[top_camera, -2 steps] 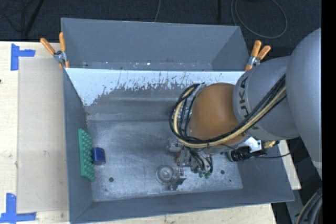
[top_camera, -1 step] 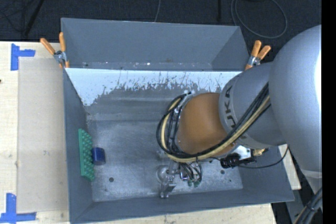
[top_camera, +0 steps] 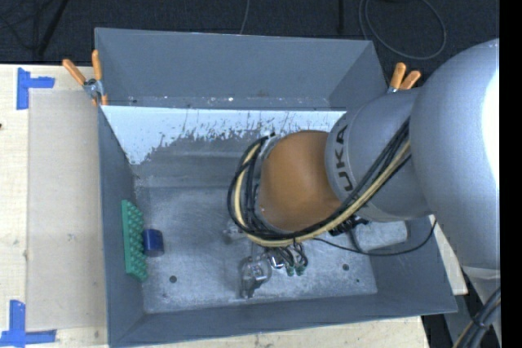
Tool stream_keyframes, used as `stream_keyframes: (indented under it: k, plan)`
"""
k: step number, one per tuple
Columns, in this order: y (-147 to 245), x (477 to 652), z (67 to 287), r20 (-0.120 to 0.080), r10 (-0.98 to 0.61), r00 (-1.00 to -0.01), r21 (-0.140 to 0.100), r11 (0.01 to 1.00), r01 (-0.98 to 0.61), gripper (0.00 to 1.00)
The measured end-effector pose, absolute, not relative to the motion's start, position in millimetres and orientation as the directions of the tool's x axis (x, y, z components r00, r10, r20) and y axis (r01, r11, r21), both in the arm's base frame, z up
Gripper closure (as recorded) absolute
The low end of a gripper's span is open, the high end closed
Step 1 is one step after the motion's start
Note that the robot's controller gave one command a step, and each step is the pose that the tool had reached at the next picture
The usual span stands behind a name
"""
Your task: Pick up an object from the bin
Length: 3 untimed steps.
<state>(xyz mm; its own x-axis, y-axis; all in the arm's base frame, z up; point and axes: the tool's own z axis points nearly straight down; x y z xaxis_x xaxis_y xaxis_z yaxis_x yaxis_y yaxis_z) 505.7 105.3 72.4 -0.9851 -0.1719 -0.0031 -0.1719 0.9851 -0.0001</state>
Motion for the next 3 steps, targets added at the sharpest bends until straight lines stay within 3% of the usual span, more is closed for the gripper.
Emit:
stream_keyframes:
  k: [1, 2, 3]
  plan:
    - [46, 495.2, 72, -0.005, -0.208, -0.978, 0.0, 0.978, -0.208, 0.0]
    - [80, 476.6, 73, -0.019, -0.157, -0.987, -0.002, 0.988, -0.157, 0.0]
    - [81, 473.4, 73, -0.005, -0.156, -0.988, 0.001, 0.988, -0.156, 1.0]
